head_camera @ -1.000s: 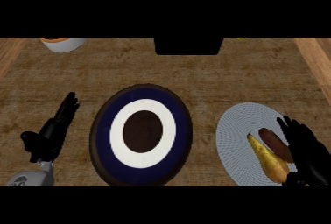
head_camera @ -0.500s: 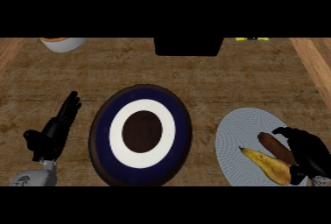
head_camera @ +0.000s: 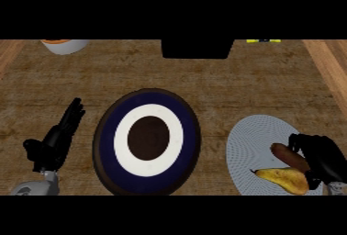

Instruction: Pick the sweet potato from the placemat and place it in the plate

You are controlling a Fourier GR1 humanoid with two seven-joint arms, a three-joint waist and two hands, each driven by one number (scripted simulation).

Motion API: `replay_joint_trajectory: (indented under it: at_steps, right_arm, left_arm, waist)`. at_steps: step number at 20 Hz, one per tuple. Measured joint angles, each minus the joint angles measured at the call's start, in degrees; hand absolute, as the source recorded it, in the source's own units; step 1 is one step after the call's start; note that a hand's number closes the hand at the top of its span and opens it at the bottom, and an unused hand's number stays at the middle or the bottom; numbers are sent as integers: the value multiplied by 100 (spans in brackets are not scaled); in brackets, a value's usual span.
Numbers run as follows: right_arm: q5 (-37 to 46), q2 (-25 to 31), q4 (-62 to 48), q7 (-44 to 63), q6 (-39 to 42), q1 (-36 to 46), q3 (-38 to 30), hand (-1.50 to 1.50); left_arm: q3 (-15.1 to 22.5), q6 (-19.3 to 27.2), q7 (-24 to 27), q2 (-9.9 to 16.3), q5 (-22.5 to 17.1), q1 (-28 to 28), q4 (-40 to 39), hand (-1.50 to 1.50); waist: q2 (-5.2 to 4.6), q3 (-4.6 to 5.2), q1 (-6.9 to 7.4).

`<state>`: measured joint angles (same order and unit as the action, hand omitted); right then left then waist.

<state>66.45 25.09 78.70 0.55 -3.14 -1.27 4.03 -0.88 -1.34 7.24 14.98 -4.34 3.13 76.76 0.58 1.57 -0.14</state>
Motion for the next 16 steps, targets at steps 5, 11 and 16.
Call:
replay_joint_trajectory:
  at_steps: [5,11,16]
  right_arm:
    - [-105,-235,422,-268,-619,-457,-84,150]
    - [-703,-672,886,-746,-1105,-1192,-341,150]
    - [-1319,-1046,1534,-1205,-1304,-1816,-281,150]
  left_arm:
    - [-35,46,27,-11,45,-32,-32,0]
    - [-96,100,67,-26,32,-125,-15,0]
    - [-165,82,68,41,15,-154,7,0]
  waist:
    - [30,43,-91]
    - [71,95,-258]
    - [45,-1,-272]
